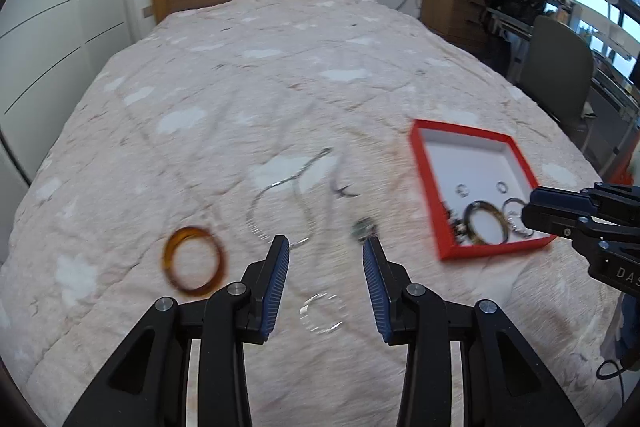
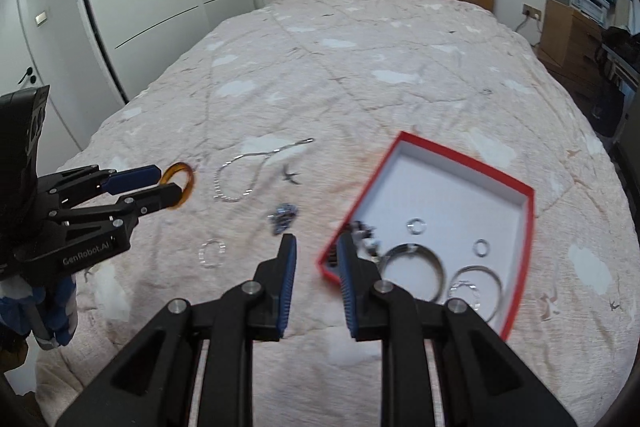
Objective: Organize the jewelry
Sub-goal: 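Move both tools toward the twisted silver ring and amber bangle, then grasp the twisted silver ring with the right tool while the left tool grasps the amber bangle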
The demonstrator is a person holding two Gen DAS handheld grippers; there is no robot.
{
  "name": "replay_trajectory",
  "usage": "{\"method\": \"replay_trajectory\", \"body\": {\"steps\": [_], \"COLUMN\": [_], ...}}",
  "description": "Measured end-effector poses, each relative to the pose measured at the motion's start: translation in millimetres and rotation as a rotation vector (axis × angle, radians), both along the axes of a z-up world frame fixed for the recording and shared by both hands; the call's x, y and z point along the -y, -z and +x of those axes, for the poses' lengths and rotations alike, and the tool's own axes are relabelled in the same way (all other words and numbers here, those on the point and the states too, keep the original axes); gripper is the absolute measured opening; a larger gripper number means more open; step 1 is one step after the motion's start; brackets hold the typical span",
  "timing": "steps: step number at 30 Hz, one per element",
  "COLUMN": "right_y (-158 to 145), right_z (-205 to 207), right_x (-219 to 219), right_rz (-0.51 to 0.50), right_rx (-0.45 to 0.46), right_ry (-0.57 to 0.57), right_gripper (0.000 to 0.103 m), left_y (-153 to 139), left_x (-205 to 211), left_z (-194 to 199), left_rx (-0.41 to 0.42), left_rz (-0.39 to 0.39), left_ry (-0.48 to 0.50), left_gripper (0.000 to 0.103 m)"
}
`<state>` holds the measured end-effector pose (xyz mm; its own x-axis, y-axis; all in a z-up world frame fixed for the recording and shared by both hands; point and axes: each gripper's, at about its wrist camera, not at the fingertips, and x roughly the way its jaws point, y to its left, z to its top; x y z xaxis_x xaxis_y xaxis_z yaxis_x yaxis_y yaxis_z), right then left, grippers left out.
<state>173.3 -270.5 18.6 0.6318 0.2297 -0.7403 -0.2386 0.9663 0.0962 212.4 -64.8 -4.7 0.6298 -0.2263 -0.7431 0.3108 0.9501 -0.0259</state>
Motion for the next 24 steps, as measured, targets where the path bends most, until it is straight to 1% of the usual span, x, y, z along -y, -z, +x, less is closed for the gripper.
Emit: {"method": "replay_trajectory", "body": {"steps": [5,7,10,16,24], "right_y": [16,27,45,79,111], "right_z": [2,6,14,32,56], "right_x": [-41,-58,-78,-99,-111], "right_rz": [0.02,0.029,0.033,0.035,0.038], "right_rx": [-0.048,-0.08,-0.122,-0.186,-0.244], "right_ry": [-0.073,-0.107,-0.15,-0.186,-0.207], "right_gripper": [0.02,0.02,0.02,0.02,0.02], "left_y": [16,25,36,58,84], "left_x": [-54,-74,-95,-117,-130], "left_z": [3,9,18,41,72], "left_rx": [-0.033,-0.049,-0.06,-0.085,-0.114], "left_rz": [0.016,0.018,0.027,0.021,0.018], "left_ry": [-0.098,-0.14,-0.177,-0.225,-0.275], "left_gripper": [0.038,0.038,0.038,0.038,0.038]}}
